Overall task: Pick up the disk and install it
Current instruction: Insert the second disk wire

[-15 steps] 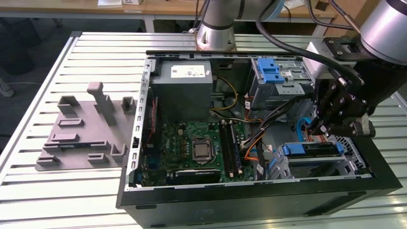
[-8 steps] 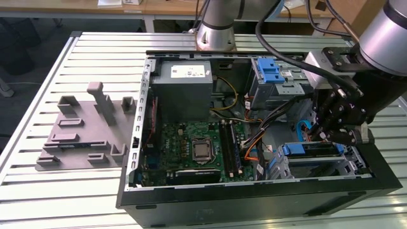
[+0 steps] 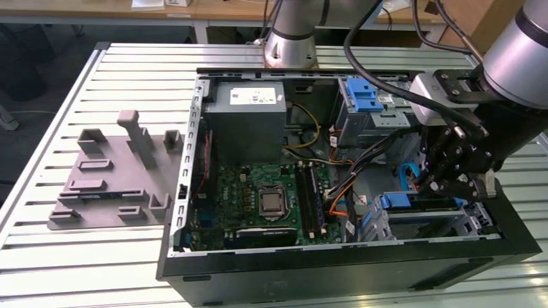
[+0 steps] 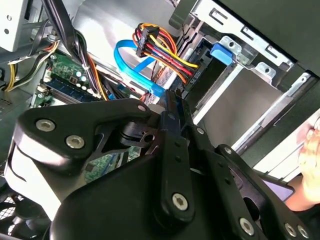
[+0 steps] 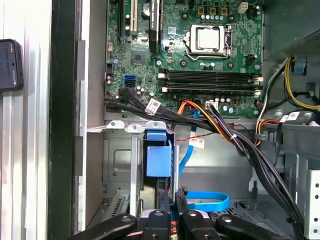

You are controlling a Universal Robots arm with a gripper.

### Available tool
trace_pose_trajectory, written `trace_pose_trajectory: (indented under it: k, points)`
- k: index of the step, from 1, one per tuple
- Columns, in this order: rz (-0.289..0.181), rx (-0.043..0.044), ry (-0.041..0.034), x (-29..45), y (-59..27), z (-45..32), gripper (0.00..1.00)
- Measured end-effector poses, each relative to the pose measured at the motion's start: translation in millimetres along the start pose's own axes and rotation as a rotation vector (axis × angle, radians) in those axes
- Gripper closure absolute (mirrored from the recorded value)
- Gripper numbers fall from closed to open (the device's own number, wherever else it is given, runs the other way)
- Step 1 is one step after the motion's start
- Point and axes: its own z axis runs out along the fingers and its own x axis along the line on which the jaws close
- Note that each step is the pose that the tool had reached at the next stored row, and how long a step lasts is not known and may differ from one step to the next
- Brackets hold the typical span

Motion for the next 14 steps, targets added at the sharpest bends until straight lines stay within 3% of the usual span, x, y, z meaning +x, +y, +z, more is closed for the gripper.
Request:
trace_pose_trajectory:
  k: [14]
  points:
    - [0.0, 0.0, -0.0052, 6.2, -2.4, 3.9, 0.84]
